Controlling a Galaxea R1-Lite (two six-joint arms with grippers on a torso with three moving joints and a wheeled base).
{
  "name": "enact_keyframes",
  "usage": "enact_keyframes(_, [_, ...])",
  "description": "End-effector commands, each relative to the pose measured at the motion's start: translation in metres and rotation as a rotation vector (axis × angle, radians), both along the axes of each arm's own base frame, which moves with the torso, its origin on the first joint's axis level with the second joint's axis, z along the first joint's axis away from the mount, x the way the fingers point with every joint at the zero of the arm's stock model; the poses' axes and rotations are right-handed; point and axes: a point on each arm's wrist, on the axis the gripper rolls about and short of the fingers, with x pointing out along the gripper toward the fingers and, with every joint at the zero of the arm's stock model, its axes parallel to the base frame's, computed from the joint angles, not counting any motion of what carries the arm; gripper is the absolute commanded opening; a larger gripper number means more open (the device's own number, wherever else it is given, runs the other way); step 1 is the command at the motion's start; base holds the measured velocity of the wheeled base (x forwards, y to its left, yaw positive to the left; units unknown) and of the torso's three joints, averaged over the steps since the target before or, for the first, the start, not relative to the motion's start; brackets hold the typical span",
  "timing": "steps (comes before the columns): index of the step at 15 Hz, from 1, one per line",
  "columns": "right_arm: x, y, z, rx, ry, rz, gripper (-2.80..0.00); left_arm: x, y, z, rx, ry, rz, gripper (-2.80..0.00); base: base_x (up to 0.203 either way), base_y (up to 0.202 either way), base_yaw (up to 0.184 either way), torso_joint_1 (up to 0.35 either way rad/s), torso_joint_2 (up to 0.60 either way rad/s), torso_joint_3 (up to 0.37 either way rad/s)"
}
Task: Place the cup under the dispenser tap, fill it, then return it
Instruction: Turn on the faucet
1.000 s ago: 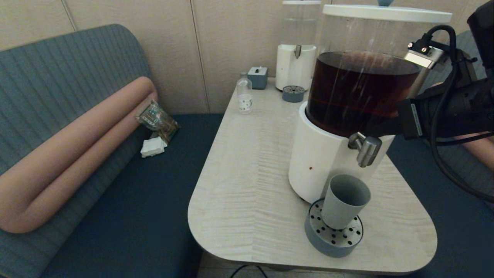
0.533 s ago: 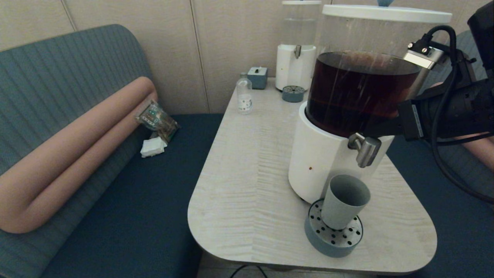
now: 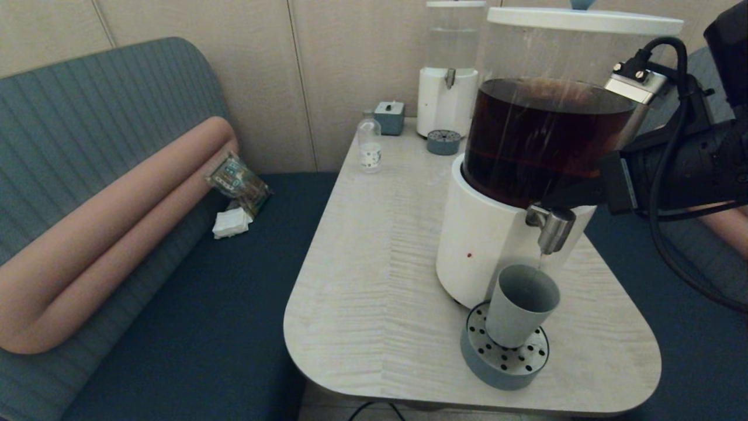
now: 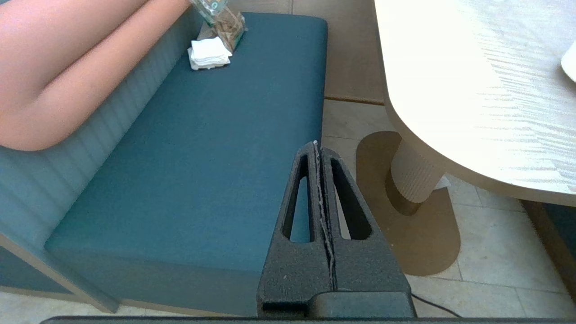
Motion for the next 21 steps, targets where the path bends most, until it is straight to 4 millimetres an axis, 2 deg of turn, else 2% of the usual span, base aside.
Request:
enact_keyframes(1, [0.001,0.0,-0.002,-0.001,0.014,0.003,-2.8,0.0,0.0,0.0,-0.001,0.003,0.001,-2.8,0.0,0.0,0.0,0.0,0.0,0.0])
enact_keyframes(6, [-0.003,0.0,-0.004,0.003,0.017,0.044,-2.8,0.0,0.0,0.0,-0.001,0.003,0.001,-2.8,0.0,0.0,0.0,0.0,0.0,0.0])
enact_keyframes(12, [-0.004,-0.004,0.005,0.028,-0.053,0.03,-2.8,0.0,0.0,0.0,-0.001,0.003,0.001,-2.8,0.0,0.0,0.0,0.0,0.0,0.0])
enact_keyframes(17, [-0.017,-0.01,0.017,0.056,-0.123,0.025,-2.8,0.0,0.0,0.0,-0.001,0.003,0.0,-2.8,0.0,0.0,0.0,0.0,0.0,0.0])
enact_keyframes(21, [-0.027,-0.017,0.018,0.057,-0.132,0.013,-2.8,0.0,0.0,0.0,-0.001,0.003,0.001,-2.8,0.0,0.0,0.0,0.0,0.0,0.0])
